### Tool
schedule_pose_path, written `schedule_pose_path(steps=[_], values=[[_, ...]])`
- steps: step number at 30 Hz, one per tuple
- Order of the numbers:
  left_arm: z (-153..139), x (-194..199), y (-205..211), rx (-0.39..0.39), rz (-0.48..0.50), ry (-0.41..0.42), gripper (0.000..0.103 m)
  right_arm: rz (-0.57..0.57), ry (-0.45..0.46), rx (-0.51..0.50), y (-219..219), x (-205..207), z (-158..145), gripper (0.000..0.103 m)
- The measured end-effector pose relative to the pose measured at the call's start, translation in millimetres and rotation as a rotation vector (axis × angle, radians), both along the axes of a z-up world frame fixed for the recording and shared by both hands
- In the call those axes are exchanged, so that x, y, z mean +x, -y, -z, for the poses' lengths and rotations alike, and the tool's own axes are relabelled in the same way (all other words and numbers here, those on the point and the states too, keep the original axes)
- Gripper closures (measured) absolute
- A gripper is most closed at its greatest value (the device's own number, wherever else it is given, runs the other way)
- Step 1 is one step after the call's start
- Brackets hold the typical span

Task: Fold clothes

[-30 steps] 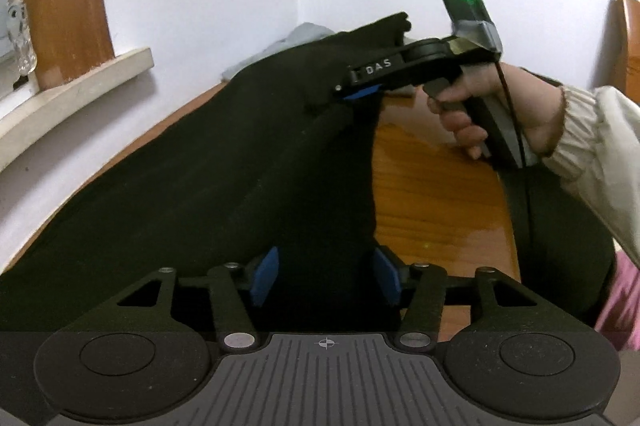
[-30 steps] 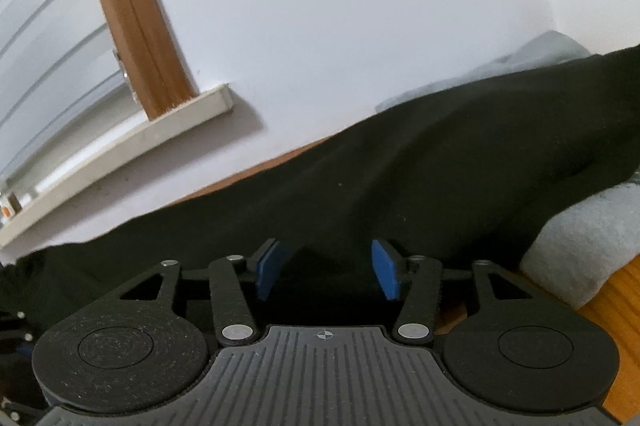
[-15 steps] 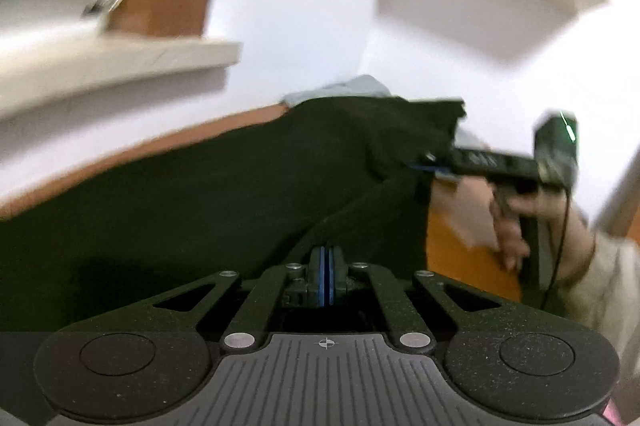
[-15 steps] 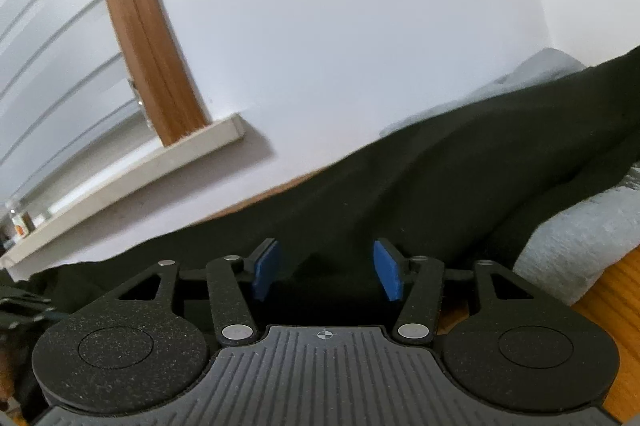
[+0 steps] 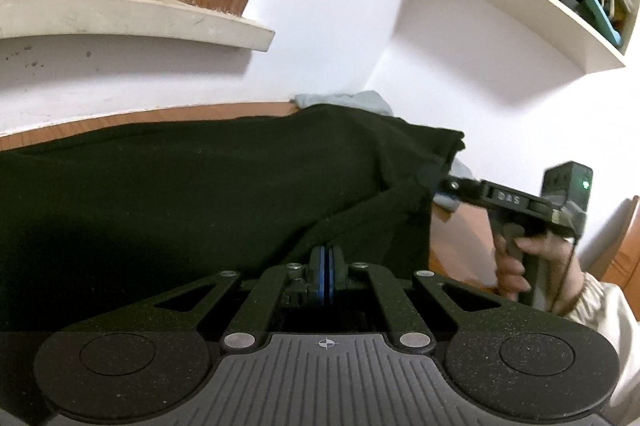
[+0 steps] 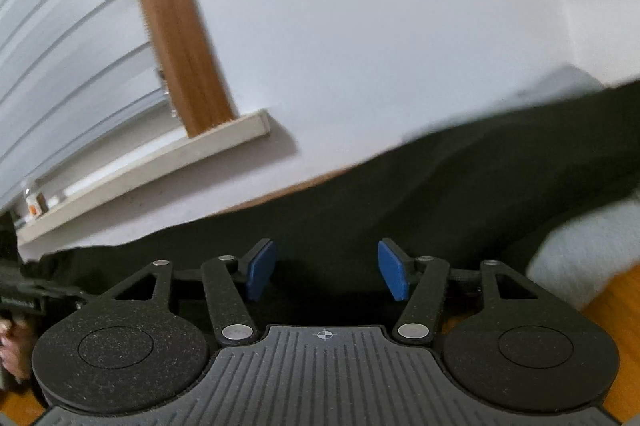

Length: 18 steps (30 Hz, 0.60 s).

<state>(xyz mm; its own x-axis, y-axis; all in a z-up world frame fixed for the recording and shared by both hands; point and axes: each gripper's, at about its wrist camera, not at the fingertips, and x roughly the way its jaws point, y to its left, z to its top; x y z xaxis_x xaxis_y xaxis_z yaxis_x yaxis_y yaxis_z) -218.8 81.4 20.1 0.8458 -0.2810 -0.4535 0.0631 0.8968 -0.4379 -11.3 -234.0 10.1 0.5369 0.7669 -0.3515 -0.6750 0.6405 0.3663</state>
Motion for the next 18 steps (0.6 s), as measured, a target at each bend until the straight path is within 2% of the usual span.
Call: schedule_pose_path(steps=[1,4,11,18], values=[[0.4,0.8,-0.8,-0.002,0.0,0.0,0.101,-0.005,-0.038,0.007,3.3,-2.7,1.0,0.046],[-0.5,-0.3,-1.1,-0.002,-0.003,0.007,0.101,-0.039,-0.134,0.027,8.6,-12.8,4.4,0.057],[-3.1,-2.5,-5.8,-0.04,-0.008,0.024,0.101,-0.15,-0.242,0.002,-15.8,-39.4,11.3,0.059],[-7.9,-7.0,-9.8,-0.086,-0.004,0.064,0.101,-0.18,-0.329,0.04,-53.1,-40.6,12.5,0.059]])
